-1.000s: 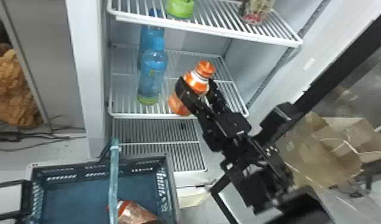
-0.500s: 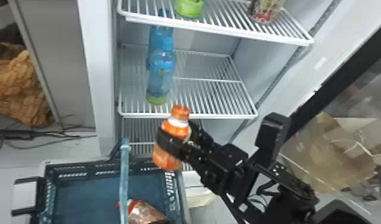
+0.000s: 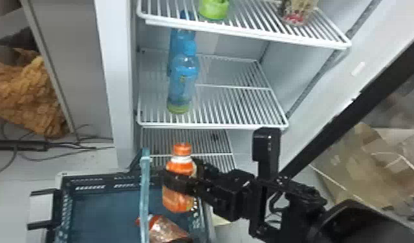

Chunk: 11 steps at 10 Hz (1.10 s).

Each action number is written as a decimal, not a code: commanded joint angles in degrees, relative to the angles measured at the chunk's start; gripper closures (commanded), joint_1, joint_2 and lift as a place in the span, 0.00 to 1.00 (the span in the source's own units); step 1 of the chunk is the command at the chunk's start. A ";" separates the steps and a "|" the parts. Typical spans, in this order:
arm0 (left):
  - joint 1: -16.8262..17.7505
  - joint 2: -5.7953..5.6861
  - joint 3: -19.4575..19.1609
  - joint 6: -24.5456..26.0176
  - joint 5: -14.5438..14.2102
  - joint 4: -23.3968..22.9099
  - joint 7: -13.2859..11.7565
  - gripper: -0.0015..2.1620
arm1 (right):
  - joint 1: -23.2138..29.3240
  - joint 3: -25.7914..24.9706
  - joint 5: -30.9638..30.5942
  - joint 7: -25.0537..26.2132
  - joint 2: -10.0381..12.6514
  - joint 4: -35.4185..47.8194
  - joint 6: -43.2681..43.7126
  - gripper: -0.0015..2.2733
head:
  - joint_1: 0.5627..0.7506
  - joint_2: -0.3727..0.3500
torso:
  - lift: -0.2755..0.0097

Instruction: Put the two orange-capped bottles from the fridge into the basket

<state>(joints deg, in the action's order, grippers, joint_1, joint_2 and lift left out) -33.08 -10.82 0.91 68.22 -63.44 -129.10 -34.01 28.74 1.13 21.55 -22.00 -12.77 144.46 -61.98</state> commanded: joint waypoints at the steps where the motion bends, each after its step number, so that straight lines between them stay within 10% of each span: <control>1: 0.04 0.01 0.01 -0.02 0.03 0.08 -0.01 0.56 | -0.90 1.27 1.41 -0.07 -0.41 -0.40 -4.53 0.36 | 0.70 0.16 | 0.14; 6: -0.10 0.01 -0.11 0.12 0.03 -0.06 -0.01 0.56 | -0.90 0.92 -0.30 -0.68 -0.94 1.29 -3.12 0.08 | 0.70 0.19 | 0.14; 11: 0.04 0.01 -0.11 0.12 0.03 0.08 -0.01 0.56 | 7.40 -0.79 -4.30 5.12 1.17 1.43 30.07 0.07 | 0.70 0.14 | 0.14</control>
<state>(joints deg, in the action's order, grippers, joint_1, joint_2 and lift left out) -33.11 -10.81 0.80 68.34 -63.41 -129.10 -34.01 34.57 0.35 17.43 -17.21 -11.81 146.18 -38.10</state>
